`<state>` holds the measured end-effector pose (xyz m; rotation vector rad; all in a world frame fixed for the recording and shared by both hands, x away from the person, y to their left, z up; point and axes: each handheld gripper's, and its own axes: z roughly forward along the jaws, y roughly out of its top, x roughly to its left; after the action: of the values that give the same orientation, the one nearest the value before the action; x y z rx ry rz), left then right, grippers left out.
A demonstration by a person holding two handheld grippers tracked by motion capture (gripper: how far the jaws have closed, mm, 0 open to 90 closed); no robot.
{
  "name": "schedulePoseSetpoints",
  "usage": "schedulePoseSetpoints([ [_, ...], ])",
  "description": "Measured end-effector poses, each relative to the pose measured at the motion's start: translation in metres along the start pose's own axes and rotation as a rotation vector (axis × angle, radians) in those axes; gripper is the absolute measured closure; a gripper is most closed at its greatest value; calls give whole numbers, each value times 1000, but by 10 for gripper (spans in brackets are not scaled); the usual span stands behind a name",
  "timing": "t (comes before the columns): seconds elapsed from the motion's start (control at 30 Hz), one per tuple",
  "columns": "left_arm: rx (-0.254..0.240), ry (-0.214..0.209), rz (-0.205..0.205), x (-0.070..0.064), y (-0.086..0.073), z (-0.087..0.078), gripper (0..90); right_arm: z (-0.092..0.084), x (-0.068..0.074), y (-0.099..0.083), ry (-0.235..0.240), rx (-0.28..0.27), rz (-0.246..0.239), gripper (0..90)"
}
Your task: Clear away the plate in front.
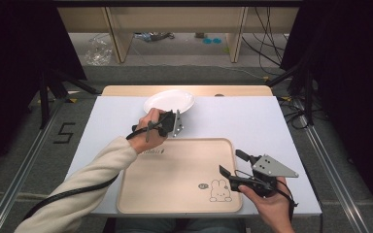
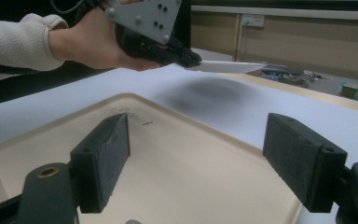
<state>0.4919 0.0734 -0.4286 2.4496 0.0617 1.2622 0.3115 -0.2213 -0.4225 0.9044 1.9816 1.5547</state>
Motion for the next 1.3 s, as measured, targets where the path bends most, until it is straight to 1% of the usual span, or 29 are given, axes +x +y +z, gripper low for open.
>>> schedulePoseSetpoints([
  [0.03, -5, 2, -5, -1, 0, -1, 880, 0, 0, 0, 0, 0, 0, 240],
  [0.13, -7, -6, 5, -3, -1, -4, 880, 0, 0, 0, -1, -2, -1, 240],
  [0.17, -8, -6, 15, -6, -2, -6, 880, 0, 0, 0, -1, 0, -2, 240],
  [0.27, -17, -2, 14, -9, -3, -8, 880, 0, 0, 0, -1, 0, -2, 240],
  [0.37, -24, -8, 27, -14, -3, -13, 880, 0, 0, 0, -3, -1, -2, 240],
  [0.47, -34, -10, 27, -17, -3, -17, 880, 0, 0, 0, -3, -1, -3, 240],
  [0.6, -37, -8, 32, -19, -1, -22, 880, 0, 0, 0, -3, -2, -1, 240],
  [0.73, -47, -9, 25, -22, -2, -26, 879, 0, -1, 0, -3, -2, -2, 240],
  [0.77, -45, -13, 32, -23, -2, -27, 880, 0, 0, 0, -6, -8, -1, 240],
  [0.8, -52, -11, 26, -24, -2, -28, 880, 0, 0, 0, -3, -1, -2, 240],
  [0.83, -49, -12, 30, -24, -2, -29, 880, 0, 0, 0, -3, -2, -1, 240],
  [0.87, -57, -15, 32, -25, -1, -30, 880, 0, -1, 0, -6, -8, -1, 240],
  [0.9, -56, -3, 31, -25, -1, -32, 880, 0, -1, 0, -3, -1, -2, 240],
  [0.93, -61, -1, 38, -26, -1, -33, 880, 0, -1, 0, -4, -2, -2, 240],
  [0.97, -67, -13, 35, -26, -1, -35, 879, 0, 0, 0, -6, -8, -1, 240],
  [1.0, -70, -15, 43, -27, 0, -36, 880, 0, 0, 0, -7, -8, -1, 240],
  [1.07, -73, -10, 40, -28, 0, -38, 880, 0, 0, 0, -2, -2, 0, 240],
  [1.1, -79, 5, 44, -28, 0, -41, 880, 0, -1, 0, -5, -2, -1, 240],
  [1.13, -83, -2, 42, -28, 0, -41, 880, 0, -1, 0, -5, -1, 0, 240],
  [1.17, -81, -8, 32, -30, 0, -42, 880, 0, 0, 0, -6, -7, 1, 240],
  [1.2, -81, -8, 32, -30, 0, -42, 880, 0, 0, 0, -6, -7, 1, 240],
  [1.23, -83, -13, 42, -29, 0, -44, 880, 0, -1, 0, -4, -2, 0, 240],
  [1.27, -85, -6, 36, -30, 0, -45, 880, 0, -1, 0, -4, -2, 1, 240],
  [1.3, -85, -11, 37, -31, 0, -46, 880, 0, -1, 0, -4, -3, 1, 240],
])
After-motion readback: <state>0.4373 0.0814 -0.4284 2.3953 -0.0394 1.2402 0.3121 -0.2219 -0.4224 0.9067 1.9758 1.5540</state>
